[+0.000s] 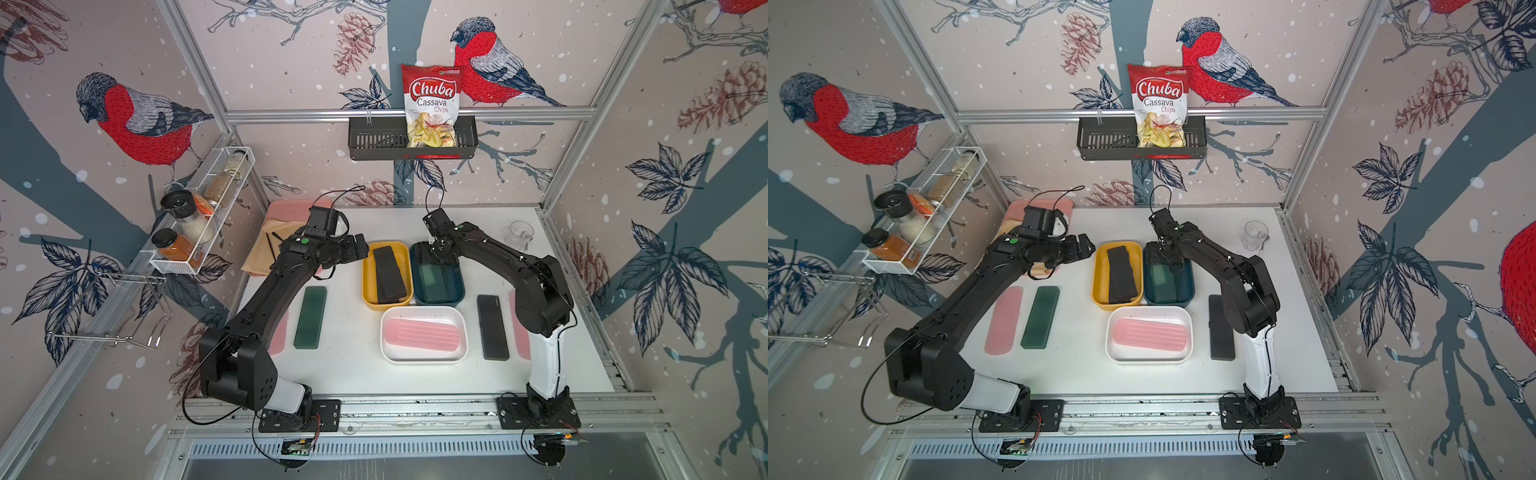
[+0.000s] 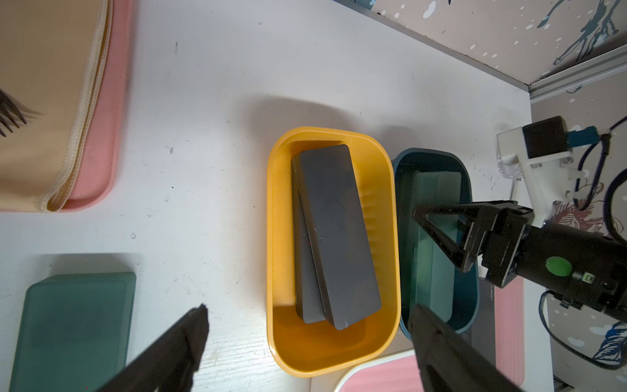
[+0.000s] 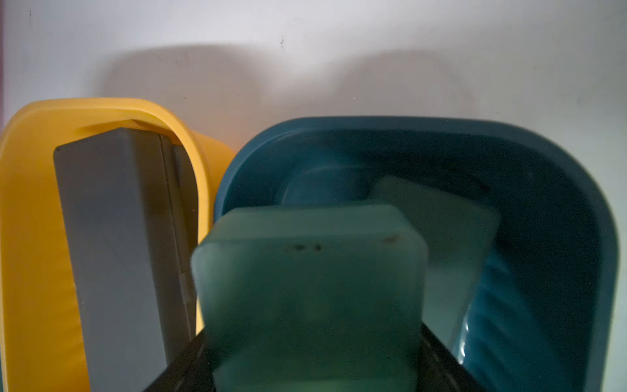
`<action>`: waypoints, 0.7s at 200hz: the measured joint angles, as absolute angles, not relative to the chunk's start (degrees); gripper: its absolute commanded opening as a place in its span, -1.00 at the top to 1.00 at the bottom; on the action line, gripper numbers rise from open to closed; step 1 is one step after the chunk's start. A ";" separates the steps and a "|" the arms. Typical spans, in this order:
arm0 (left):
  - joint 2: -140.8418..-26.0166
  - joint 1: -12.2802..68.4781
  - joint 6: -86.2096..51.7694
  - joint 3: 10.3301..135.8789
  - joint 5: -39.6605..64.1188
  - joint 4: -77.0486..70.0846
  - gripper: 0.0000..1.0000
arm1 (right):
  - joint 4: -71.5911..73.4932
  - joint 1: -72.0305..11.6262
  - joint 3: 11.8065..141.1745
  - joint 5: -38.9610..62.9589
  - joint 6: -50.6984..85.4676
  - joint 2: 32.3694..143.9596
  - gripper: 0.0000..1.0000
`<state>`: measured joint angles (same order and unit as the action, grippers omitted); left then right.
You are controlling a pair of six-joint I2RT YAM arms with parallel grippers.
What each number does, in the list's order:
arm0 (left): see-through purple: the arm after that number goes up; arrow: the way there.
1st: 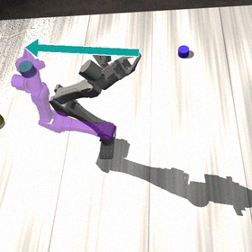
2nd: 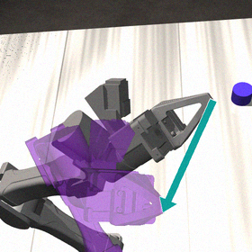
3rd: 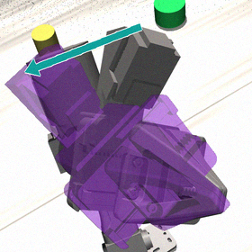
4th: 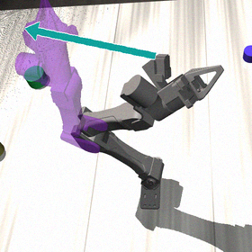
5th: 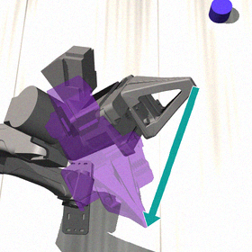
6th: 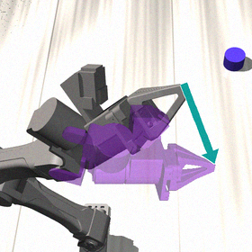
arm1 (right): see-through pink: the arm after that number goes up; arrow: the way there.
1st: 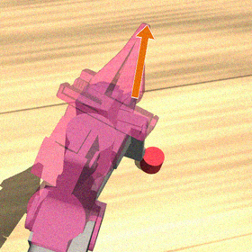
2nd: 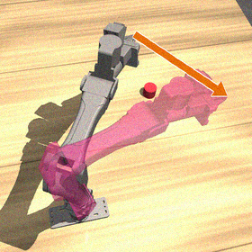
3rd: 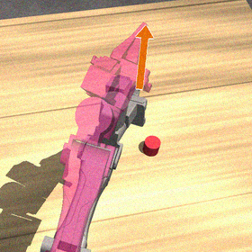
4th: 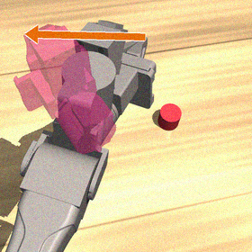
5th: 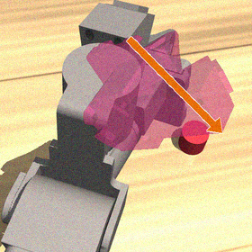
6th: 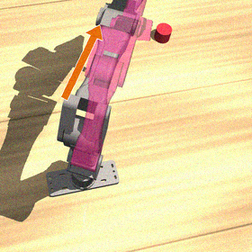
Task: Place the pencil cases by color into the storage box
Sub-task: Place the pencil case at the storage box.
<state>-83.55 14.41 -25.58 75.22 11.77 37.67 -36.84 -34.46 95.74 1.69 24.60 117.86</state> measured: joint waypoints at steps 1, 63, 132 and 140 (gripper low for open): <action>-83.53 14.41 -25.58 75.22 11.77 37.67 -0.93 | -36.82 -34.46 95.72 1.69 24.60 117.89 -0.05; -82.02 14.33 -25.63 73.23 11.31 37.78 -0.92 | -36.03 -34.46 95.29 1.56 25.41 120.14 -0.11; -81.78 14.31 -26.61 71.07 8.80 39.70 -0.93 | -35.94 -34.46 95.81 1.56 25.39 121.67 -0.24; -81.78 14.31 -26.61 70.87 8.67 39.99 -0.93 | -35.90 -34.46 95.88 1.56 25.39 121.78 -0.27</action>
<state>-81.78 14.31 -26.61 70.87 8.67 39.99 -35.90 -34.46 95.88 1.56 25.39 121.78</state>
